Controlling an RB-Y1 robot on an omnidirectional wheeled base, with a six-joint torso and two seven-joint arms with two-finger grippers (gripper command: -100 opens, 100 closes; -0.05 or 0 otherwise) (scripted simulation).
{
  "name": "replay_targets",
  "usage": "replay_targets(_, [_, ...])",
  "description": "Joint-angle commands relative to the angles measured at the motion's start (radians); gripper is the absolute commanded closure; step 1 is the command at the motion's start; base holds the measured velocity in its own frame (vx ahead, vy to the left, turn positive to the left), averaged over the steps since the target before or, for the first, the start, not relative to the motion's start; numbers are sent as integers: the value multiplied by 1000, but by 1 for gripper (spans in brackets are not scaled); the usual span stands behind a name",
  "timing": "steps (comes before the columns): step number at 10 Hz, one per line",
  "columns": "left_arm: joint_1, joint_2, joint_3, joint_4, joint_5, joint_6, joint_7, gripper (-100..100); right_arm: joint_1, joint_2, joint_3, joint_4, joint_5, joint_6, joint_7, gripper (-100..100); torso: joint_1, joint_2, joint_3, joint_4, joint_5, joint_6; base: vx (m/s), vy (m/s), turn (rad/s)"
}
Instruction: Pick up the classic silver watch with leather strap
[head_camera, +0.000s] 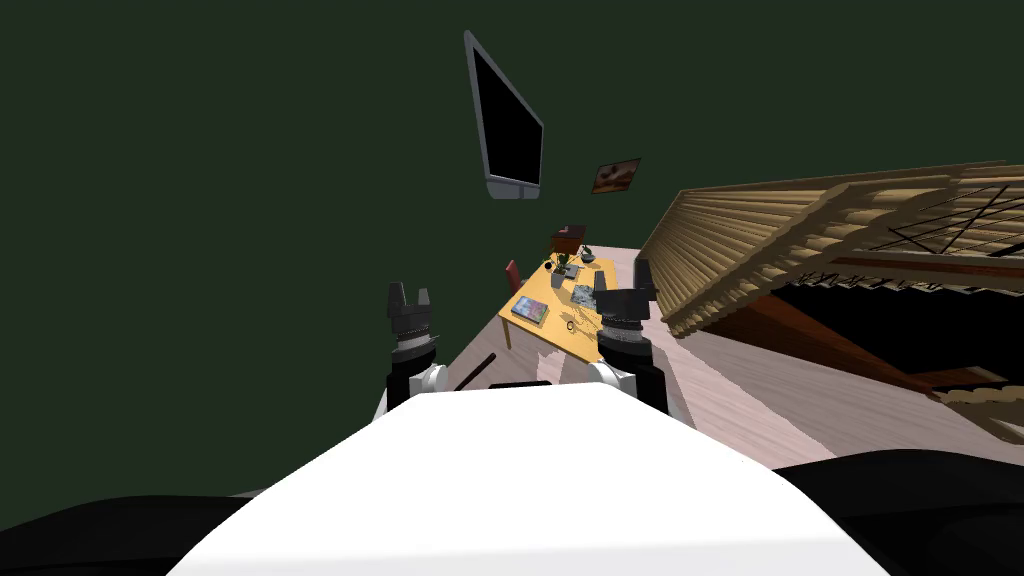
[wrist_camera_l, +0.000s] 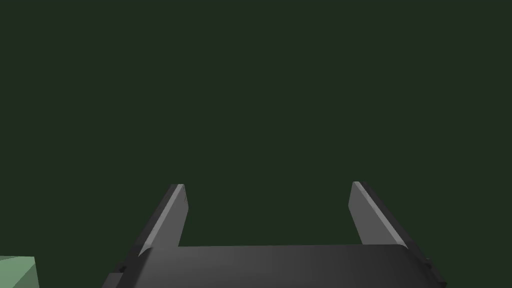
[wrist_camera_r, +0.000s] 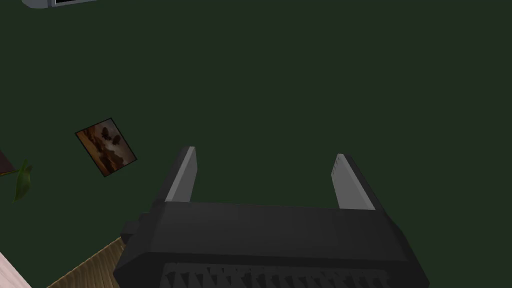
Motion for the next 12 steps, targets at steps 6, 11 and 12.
replay_targets(6, [0,0,0,0,0,0,0,0,-36,-68,-47,154,2,-9,138,-100,0,-2,-1,0,0,0,18,5,61])
replay_targets(11, [0,0,0,0,0,0,0,0,-62,-92,-82,275,3,-14,234,-100,0,-1,-1,0,0,0,16,3,58])
replay_targets(12, [0,0,0,0,0,0,0,0,-72,-99,-95,310,3,-16,265,-100,0,-2,-1,0,0,0,32,7,95])
